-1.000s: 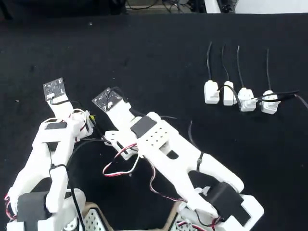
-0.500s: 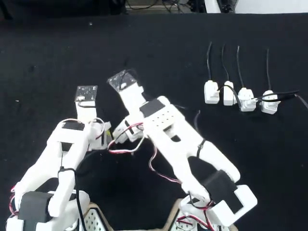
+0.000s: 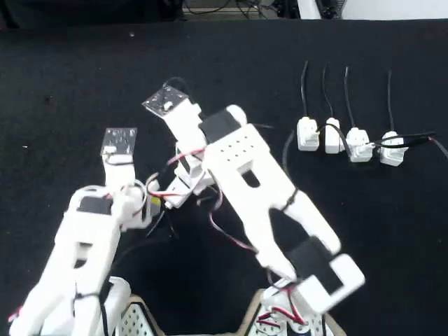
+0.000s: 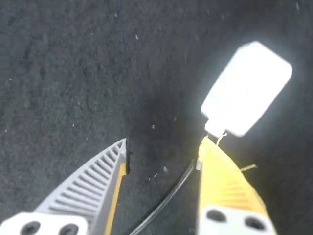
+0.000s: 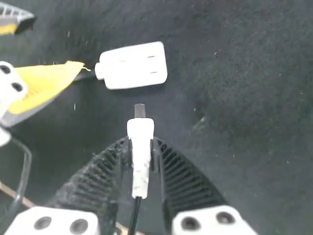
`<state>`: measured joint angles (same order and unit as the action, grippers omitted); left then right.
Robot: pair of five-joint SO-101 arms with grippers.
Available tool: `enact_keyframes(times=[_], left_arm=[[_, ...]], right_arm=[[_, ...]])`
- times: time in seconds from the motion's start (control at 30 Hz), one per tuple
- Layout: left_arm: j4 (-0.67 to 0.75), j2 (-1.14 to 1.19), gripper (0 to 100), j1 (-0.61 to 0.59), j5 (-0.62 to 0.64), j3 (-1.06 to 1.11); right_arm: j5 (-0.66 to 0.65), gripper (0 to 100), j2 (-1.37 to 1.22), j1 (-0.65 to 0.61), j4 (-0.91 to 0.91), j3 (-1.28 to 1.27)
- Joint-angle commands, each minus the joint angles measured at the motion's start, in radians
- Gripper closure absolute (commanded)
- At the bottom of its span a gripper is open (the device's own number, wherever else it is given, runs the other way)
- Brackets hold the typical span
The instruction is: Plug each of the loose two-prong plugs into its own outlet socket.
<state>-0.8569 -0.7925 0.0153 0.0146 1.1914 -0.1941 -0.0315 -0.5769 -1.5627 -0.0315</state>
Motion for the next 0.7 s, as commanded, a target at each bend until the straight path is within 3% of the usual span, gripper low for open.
enact_keyframes(times=[0.0,0.13,0.3,0.67], left_arm=[[-0.005,-0.198,77,-0.033,-0.063,0.081],[-0.011,-0.304,77,-0.116,-0.063,0.143],[-0.014,-0.347,77,-0.125,-0.063,0.202],[-0.012,-0.358,77,-0.131,-0.063,0.211]], right_arm=[[-0.071,98.8,-0.182,0.020,-0.150,0.259],[-0.072,98.8,-0.360,0.021,-0.195,0.441],[-0.072,98.8,-0.512,0.021,-0.198,0.604],[-0.160,98.8,-0.578,0.020,-0.203,0.662]])
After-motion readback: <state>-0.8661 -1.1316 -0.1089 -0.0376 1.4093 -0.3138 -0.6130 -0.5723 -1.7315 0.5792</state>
